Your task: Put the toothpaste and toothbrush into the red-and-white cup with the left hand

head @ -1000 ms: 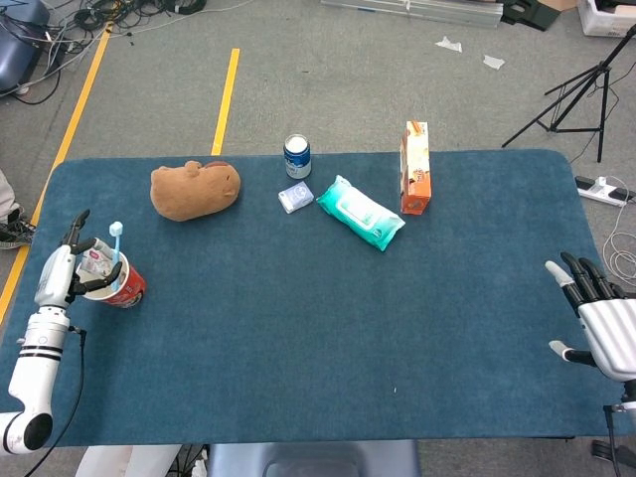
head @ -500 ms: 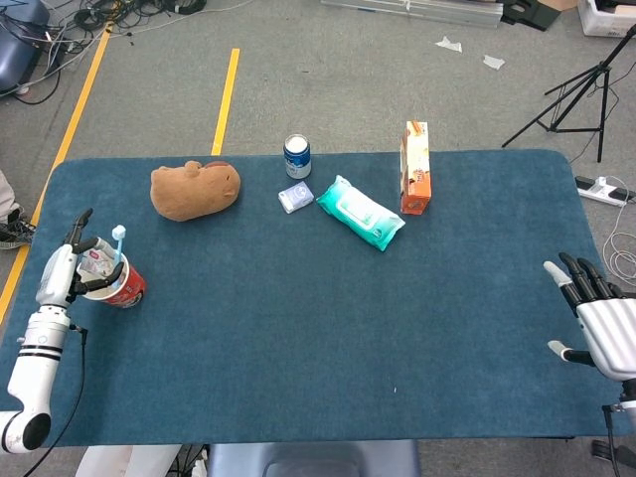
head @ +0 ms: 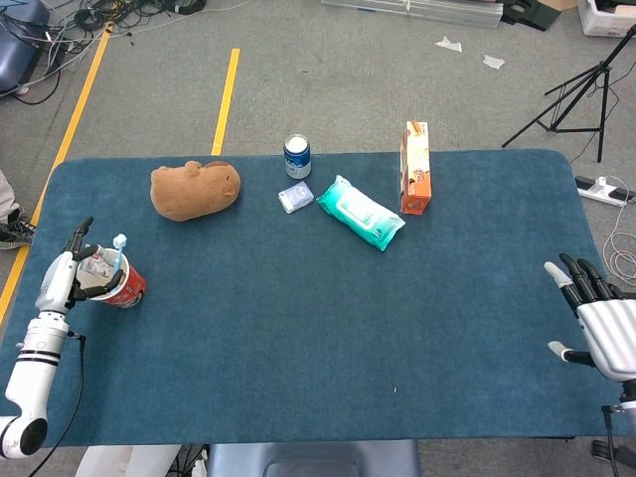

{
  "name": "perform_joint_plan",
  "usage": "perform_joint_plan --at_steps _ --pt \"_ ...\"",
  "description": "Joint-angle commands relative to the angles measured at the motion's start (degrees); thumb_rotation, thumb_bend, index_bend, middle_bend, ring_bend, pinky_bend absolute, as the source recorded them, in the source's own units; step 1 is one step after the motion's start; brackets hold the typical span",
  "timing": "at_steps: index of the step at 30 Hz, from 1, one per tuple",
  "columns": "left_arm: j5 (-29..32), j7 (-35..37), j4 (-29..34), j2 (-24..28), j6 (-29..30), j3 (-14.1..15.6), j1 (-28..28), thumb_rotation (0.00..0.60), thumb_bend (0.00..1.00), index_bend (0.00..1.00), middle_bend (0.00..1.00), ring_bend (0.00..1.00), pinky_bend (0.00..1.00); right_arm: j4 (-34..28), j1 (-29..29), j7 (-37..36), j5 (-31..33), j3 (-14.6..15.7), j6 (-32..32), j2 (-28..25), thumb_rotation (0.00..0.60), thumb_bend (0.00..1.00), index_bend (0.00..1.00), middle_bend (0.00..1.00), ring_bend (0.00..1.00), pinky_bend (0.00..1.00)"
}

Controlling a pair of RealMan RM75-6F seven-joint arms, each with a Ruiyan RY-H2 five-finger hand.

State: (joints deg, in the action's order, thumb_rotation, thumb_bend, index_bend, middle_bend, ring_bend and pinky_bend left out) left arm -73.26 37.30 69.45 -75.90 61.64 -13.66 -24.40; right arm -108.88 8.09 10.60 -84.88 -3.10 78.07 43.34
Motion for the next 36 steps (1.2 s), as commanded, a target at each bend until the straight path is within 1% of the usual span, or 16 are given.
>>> perform_joint_plan --at_steps 1,4,8,14,28,36 --pt "-0.24 0.25 -0.1 0.0 0.08 0.12 0.03 0.6 0.33 0.63 0.0 0.0 0.0 -0.03 0.03 0.06 -0.01 0.01 -0.03 0.06 0.6 0.0 0.0 0.0 0.0 0.32" --pt "-0.36 0.43 -0.14 0.05 0.07 0.18 0.05 0.6 0.33 0.6 0.0 0.0 0.0 -0.02 0.06 0.12 -0.03 0.02 -0.07 0.11 0.6 0.0 0.0 0.0 0.0 0.32" --pt "-0.45 0.71 -0.12 0.17 -0.07 0.28 0.08 0.6 0.33 0.54 0.0 0.0 0.0 0.02 0.06 0.13 -0.08 0.05 -0.06 0.16 0.6 0.0 0.0 0.0 0.0 0.32" --pt "-0.25 0.39 -0.13 0.14 -0.29 0.29 0.01 0.6 0.33 0.5 0.0 0.0 0.0 0.13 0.02 0.0 -0.09 0.08 0.0 0.22 0.6 0.0 0.0 0.0 0.0 0.32" --pt "-0.06 -0.11 1.06 0.54 -0.08 0.07 0.08 0.6 0.33 0.49 0.0 0.0 0.0 0.33 0.08 -0.16 -0.09 0.12 -0.13 0.31 0.6 0.0 0.0 0.0 0.0 0.32" --pt "-1.5 -2.77 7.1 2.75 1.99 0.32 0.53 0.6 0.33 0.49 0.0 0.0 0.0 0.0 0.01 -0.1 -0.37 0.11 0.16 0.03 0.6 0.0 0.0 0.0 0.0 0.32"
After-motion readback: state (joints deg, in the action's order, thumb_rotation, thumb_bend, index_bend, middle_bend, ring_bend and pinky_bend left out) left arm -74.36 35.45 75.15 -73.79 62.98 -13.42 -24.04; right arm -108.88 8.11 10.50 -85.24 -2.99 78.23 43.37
